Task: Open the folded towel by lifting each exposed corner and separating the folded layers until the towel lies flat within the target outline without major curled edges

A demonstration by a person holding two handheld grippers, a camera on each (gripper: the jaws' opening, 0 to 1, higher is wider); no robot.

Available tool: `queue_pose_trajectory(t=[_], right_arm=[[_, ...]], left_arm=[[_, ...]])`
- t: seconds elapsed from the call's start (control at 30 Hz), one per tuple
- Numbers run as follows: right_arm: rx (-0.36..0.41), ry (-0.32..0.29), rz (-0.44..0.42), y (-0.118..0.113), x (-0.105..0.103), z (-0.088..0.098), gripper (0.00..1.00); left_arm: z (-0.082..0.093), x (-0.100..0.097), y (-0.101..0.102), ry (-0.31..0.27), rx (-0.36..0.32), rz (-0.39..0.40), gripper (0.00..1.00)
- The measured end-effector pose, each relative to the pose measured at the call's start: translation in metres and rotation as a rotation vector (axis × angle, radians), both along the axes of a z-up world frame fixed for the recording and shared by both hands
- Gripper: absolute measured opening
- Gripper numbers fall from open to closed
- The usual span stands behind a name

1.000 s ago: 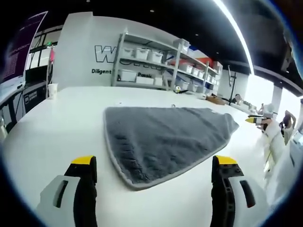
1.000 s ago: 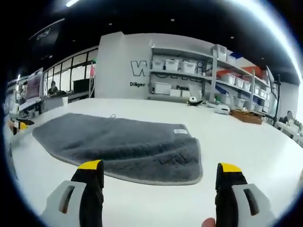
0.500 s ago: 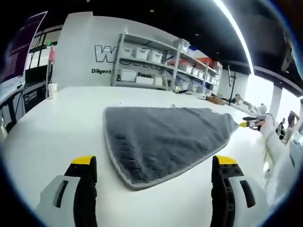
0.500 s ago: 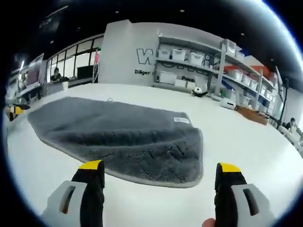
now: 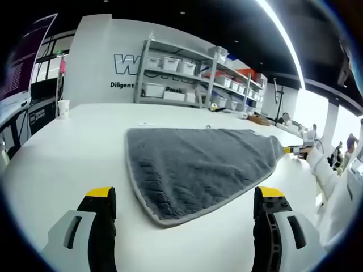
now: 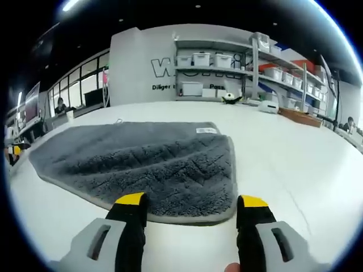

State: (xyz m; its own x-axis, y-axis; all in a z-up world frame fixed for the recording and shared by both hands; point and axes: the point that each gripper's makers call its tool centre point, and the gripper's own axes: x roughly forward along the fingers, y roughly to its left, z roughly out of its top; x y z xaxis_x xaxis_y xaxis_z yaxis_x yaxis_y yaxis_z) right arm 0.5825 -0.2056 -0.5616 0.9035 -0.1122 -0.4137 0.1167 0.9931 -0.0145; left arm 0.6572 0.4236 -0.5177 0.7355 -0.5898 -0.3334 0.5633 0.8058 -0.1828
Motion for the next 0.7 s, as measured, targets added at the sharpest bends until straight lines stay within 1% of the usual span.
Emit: queue_pose_trajectory(t=[0.07,0.1,0.2,0.27,0.33,0.4,0.47,0.5,0.53,0.7], right_arm=[[-0.016,-0.007,-0.002,-0.001,-0.001,0.003,0.57],[-0.044,-0.013,0.001,-0.002,-0.001,0.006,0.57],[-0.083,-0.024,0.006,-0.003,-0.001,0.012,0.57],[-0.090,-0.041,0.018,-0.002,0.000,0.016,0.52],[-0.075,-0.041,0.039,0.001,0.001,0.014,0.41],[-0.062,-0.019,0.048,0.002,0.002,0.007,0.34],[-0.056,-0.003,0.045,0.002,0.003,0.001,0.33],[-0.018,-0.012,0.034,0.003,0.003,0.001,0.32],[-0.006,-0.012,0.029,0.002,0.003,0.001,0.31],[-0.004,-0.009,0.021,0.001,0.001,0.001,0.26]], left_arm=[[0.000,0.000,-0.001,0.000,0.001,-0.002,0.99],[0.000,0.000,-0.002,-0.001,0.002,-0.002,0.99],[0.000,0.000,-0.003,-0.001,0.000,-0.004,0.99],[0.000,0.000,-0.004,-0.001,0.001,-0.005,0.99],[0.000,0.000,-0.005,0.000,0.001,-0.007,0.99],[-0.001,0.000,-0.005,0.002,0.001,-0.008,0.99],[-0.001,0.000,-0.005,0.002,0.002,-0.009,0.99],[-0.001,0.000,-0.005,0.001,0.002,-0.010,0.99],[-0.001,-0.001,-0.005,0.001,0.002,-0.010,0.99],[-0.001,-0.001,-0.002,0.000,0.003,-0.001,0.99]])
